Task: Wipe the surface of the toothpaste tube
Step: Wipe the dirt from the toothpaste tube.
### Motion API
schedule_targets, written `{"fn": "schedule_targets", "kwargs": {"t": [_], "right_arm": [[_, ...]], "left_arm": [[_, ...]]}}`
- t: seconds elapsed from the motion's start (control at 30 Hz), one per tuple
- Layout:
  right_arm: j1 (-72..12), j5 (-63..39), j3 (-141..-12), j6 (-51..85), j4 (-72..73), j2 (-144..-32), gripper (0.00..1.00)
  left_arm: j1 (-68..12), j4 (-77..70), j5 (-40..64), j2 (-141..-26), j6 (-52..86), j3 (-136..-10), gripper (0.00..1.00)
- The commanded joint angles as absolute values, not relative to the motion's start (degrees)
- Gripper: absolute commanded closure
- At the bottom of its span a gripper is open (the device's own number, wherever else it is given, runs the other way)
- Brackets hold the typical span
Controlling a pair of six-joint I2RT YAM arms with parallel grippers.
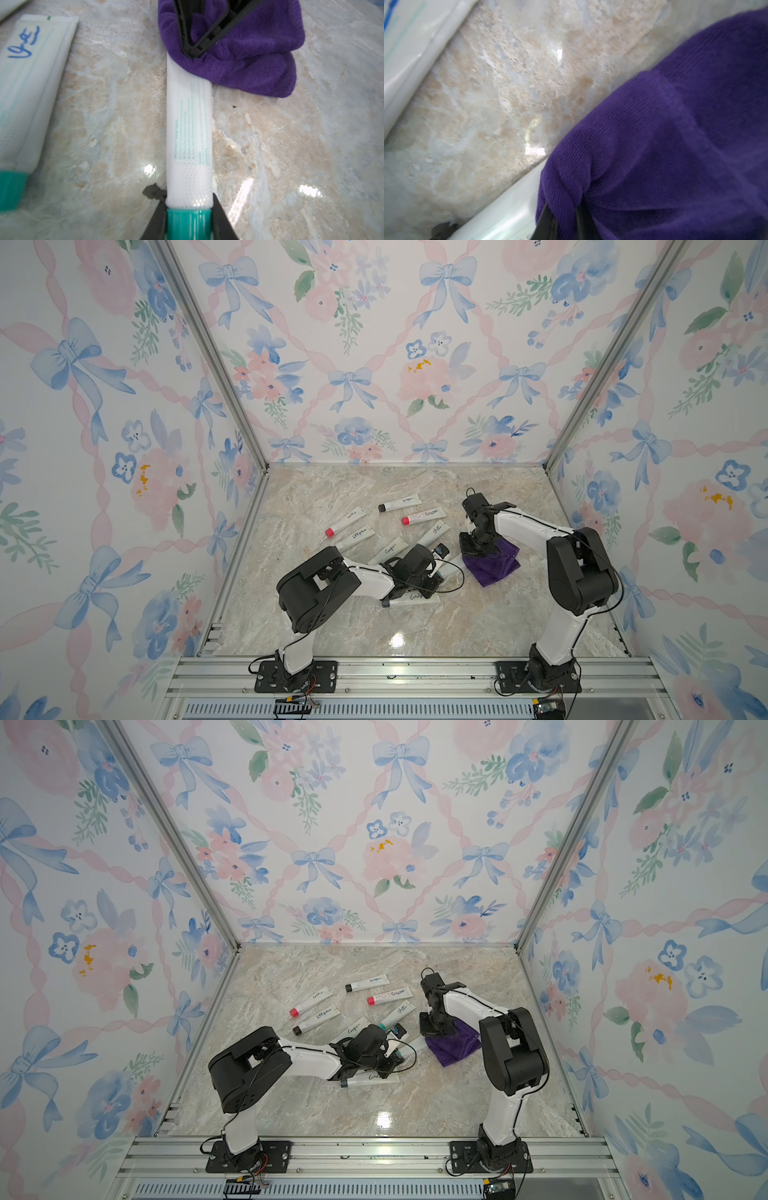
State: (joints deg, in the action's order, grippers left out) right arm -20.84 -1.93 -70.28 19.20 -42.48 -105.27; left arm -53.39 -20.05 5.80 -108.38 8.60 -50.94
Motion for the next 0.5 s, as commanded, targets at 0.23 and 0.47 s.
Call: {"fn": "schedule_targets", "kwargs": {"t": [0.23, 0.47], "right_arm": [[-25.32, -13.46, -64.48, 21.88, -41.15, -101.48, 0.85], [-14.41, -5.59, -57.04, 25.18, -37.19, -95.23, 0.86]], "left_arm": [[-53.27, -18.98, 5.12, -109.84, 8.61, -51.02, 0.89], [-52.18, -18.86, 6.04, -109.27, 9.29, -51.35, 0.89]]}}
